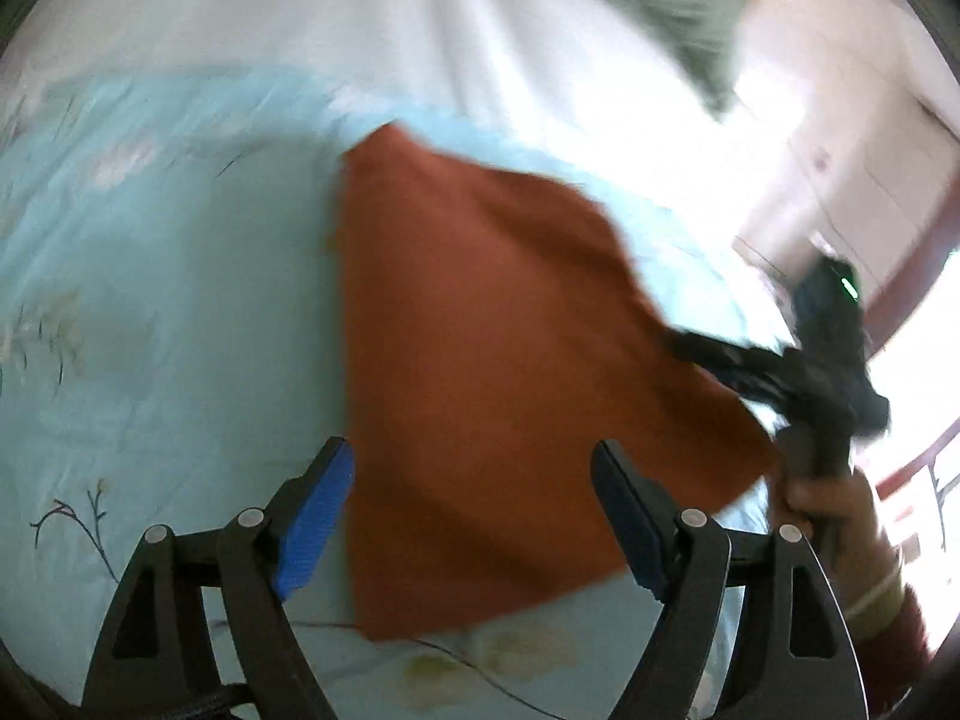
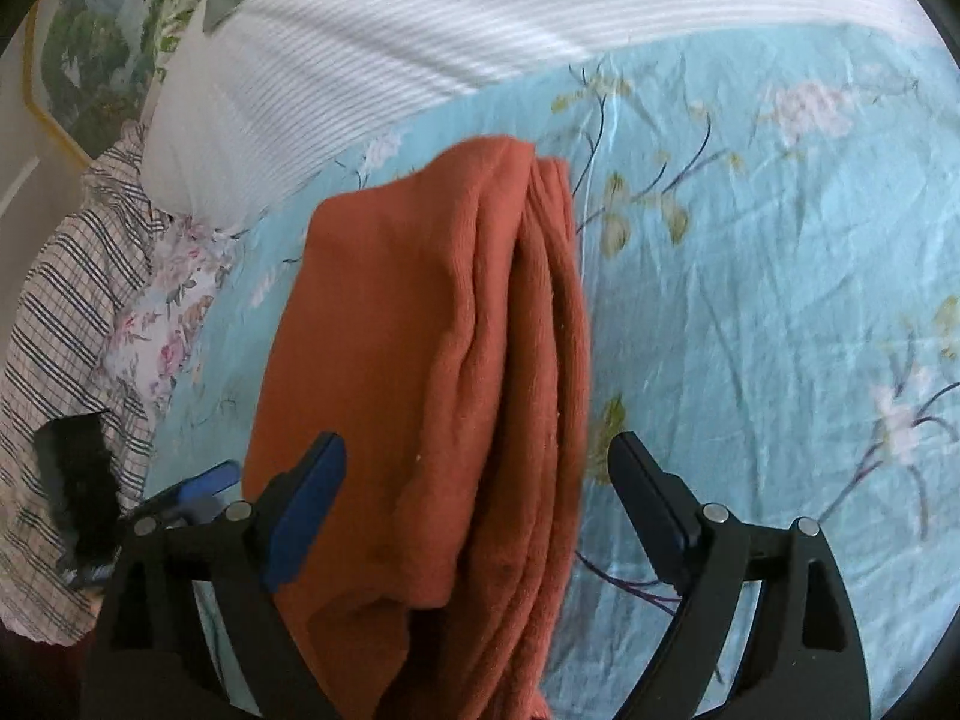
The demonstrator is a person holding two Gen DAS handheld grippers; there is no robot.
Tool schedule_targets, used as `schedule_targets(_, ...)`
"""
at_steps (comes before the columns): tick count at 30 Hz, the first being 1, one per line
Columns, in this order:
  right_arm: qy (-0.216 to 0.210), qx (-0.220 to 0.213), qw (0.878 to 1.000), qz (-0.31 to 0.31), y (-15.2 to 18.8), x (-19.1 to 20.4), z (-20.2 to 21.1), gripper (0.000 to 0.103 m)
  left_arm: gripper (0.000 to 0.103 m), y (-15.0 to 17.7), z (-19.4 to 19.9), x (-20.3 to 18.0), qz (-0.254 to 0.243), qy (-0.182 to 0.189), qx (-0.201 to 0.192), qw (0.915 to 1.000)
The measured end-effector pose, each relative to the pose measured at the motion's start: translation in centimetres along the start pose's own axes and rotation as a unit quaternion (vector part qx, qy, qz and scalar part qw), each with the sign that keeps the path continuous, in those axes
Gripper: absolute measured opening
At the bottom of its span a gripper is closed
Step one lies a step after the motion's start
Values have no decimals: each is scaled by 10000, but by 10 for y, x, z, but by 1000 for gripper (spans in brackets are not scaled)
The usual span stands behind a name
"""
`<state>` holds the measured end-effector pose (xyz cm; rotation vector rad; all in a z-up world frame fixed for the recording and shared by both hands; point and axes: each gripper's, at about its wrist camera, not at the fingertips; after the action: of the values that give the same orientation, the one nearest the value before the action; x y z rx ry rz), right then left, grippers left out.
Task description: Fold small clothes
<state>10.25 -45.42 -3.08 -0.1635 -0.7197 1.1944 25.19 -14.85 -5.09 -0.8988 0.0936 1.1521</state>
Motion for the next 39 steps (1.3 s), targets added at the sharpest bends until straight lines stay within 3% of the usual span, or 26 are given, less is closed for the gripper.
schedule_targets(6,-453,136,9982,-363,-9,-11,-19,88,81,-19,-42,44,614,341,315,9970)
schedule_targets(8,-489,206,9976,-453,-10,-13,-24,77,81,-24,-55,46,665,438,432,9959)
schedule_targets(10,-503,390,9967,-494,-9,-13,-33,46,79,-30,-69,48,630,489,458,9958)
schedule_targets(12,-506,417,9968,-448,-7,-8,-35,37,54,-23,-74,37,547,640,578,9948)
schedule_targets(14,-431,343,9978,-378,-5,2,-30,33,36,-15,-74,34,512,585,613,9951)
schedule_targets(15,-495,281,9978,-353,-3,9,-24,31,30,-16,-71,31,439,639,572,9953)
schedule_targets(17,-720,220,9968,-286,3,27,-17,29,28,-16,-57,21,287,672,467,9962)
schedule_targets(21,-1064,256,9940,-64,26,71,-19,29,27,-3,-1,19,132,776,203,9967)
schedule_targets(28,-1770,587,9824,79,83,138,-53,28,27,43,103,48,277,532,-108,9981)
schedule_targets(31,-1675,852,9822,78,107,149,-75,28,27,70,129,66,439,348,-145,9983)
schedule_targets(34,-1469,915,9849,18,118,144,-83,28,28,96,125,85,647,125,60,9978)
schedule_targets(37,-1183,776,9899,59,118,144,-79,28,42,108,116,106,1028,234,181,9943)
schedule_targets(39,-1054,750,9914,179,117,148,-77,29,60,104,115,115,1294,255,181,9911)
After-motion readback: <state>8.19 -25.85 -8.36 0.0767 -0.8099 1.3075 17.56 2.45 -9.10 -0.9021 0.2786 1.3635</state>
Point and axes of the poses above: each gripper's, at about its wrist camera, not at the fingertips, and z roughly against the way its jaws point, x to its left, y to its underside, and after that the axes turned 6 degrees about y, right-handed
